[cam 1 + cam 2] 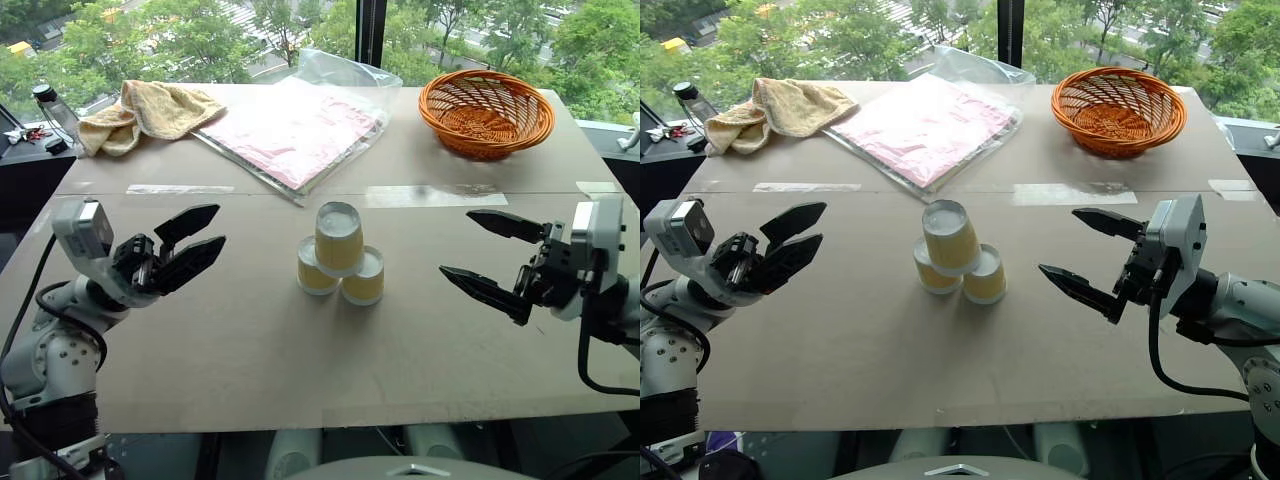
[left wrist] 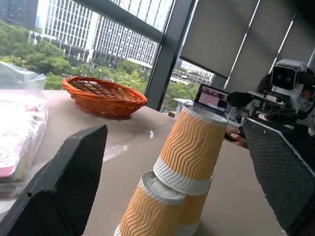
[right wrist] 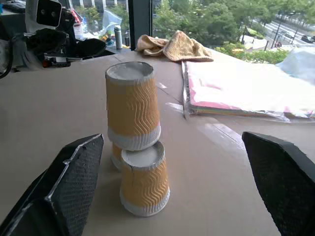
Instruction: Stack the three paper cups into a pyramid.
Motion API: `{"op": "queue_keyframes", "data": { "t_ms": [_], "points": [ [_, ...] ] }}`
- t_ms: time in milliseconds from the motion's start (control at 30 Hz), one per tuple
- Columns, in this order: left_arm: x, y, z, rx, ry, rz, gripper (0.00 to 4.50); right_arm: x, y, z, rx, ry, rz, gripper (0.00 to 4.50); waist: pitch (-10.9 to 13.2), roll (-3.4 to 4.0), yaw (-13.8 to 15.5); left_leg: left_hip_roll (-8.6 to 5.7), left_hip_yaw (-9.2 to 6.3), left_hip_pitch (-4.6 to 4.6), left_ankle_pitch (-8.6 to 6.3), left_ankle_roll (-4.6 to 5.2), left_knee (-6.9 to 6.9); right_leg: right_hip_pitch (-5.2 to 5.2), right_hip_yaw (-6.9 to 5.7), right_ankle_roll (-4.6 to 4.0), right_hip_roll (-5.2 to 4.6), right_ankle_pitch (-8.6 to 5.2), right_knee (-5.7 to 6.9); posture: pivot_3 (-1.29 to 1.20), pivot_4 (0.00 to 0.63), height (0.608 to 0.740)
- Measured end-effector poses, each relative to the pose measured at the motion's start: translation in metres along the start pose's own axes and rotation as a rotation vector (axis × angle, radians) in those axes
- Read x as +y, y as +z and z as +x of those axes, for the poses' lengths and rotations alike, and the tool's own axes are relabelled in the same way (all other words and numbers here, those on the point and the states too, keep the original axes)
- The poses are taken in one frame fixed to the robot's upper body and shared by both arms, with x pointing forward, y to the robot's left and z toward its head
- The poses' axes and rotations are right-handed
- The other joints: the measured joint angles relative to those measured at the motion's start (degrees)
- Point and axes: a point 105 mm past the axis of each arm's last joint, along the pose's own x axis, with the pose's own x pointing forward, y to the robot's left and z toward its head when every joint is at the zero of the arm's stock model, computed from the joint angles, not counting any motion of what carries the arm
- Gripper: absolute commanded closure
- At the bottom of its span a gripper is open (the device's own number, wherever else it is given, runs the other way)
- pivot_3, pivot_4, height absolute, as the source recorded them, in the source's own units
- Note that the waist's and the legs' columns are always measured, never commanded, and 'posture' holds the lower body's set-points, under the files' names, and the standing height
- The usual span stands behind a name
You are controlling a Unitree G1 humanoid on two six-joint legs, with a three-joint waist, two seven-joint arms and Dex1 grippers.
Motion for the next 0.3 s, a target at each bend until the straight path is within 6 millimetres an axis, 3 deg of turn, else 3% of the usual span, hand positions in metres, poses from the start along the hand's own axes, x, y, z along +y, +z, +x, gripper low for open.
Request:
{"op": "queue_keyframes", "data": {
  "t_ms": [67,300],
  "points": [
    [0.001,-0.008,0.000,0.039,0.023,-0.006,0.00,0.001,-0.009,-0.009,0.027,-0.024,0.015,0.06,0.0,0.00,0.0,0.00,0.01,0.02,0.00,0.00,0.00,0.00,0.02,0.00,0.01,0.00,0.02,0.00,0.150,0.740],
    [-0.005,-0.057,-0.025,0.350,0.114,0.026,0.00,0.020,-0.072,-0.081,0.300,-0.127,0.078,0.06,-0.1,-0.07,0.6,0.03,0.14,0.11,-0.01,0.00,0.00,0.09,0.07,-0.16,0.01,-0.16,-0.18,0.00,0.150,0.740]
  ]
}}
